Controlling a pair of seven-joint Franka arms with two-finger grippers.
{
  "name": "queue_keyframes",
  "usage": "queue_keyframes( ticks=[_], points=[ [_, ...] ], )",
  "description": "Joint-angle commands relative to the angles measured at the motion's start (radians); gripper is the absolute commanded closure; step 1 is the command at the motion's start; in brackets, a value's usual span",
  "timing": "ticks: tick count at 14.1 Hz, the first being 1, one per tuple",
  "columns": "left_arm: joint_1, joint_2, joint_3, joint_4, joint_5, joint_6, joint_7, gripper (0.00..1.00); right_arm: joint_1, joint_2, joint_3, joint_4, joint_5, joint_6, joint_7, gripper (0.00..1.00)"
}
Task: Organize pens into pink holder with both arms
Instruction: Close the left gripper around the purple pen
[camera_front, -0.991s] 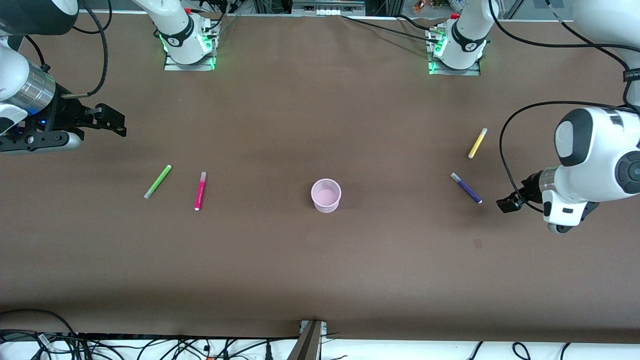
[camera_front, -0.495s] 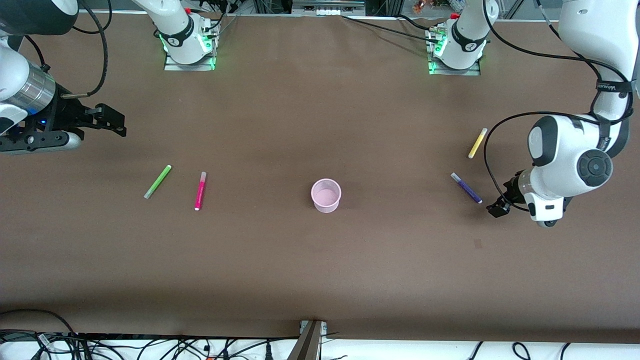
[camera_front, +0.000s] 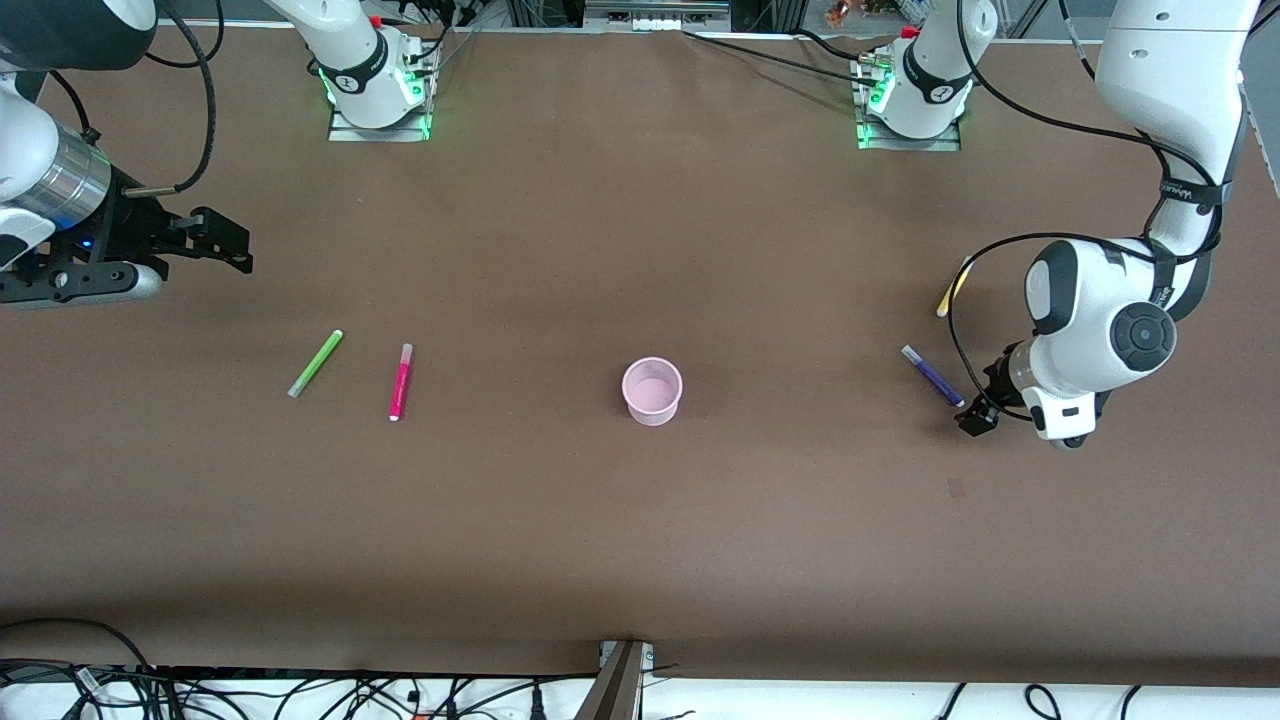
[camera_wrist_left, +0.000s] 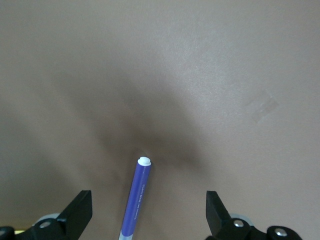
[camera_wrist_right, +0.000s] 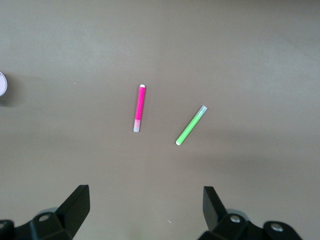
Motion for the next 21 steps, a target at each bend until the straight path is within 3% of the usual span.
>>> queue_keyframes(
  ticks=[1,5,9,14,21],
  points=[
    [-0.006,0.007,0.002,-0.025,-0.004,0.045,-0.010,0.01,0.001,-0.016,0.002,-0.004,-0.016,-0.007,0.011,0.00],
    [-0.017,0.048,0.002,-0.027,-0.003,0.111,-0.008,0.29,0.001,-0.014,0.002,-0.004,-0.014,-0.009,0.012,0.00],
    [-0.012,0.050,0.002,-0.098,0.000,0.209,0.010,0.31,0.001,-0.016,0.002,-0.006,-0.011,-0.032,0.019,0.00],
    [-0.012,0.034,0.004,-0.120,0.000,0.220,0.035,0.31,0.001,-0.014,0.002,-0.004,-0.013,-0.026,0.011,0.00],
    [-0.006,0.036,0.002,-0.128,0.036,0.220,0.041,0.56,0.001,-0.004,0.002,0.017,-0.013,-0.020,0.011,0.00]
  ],
)
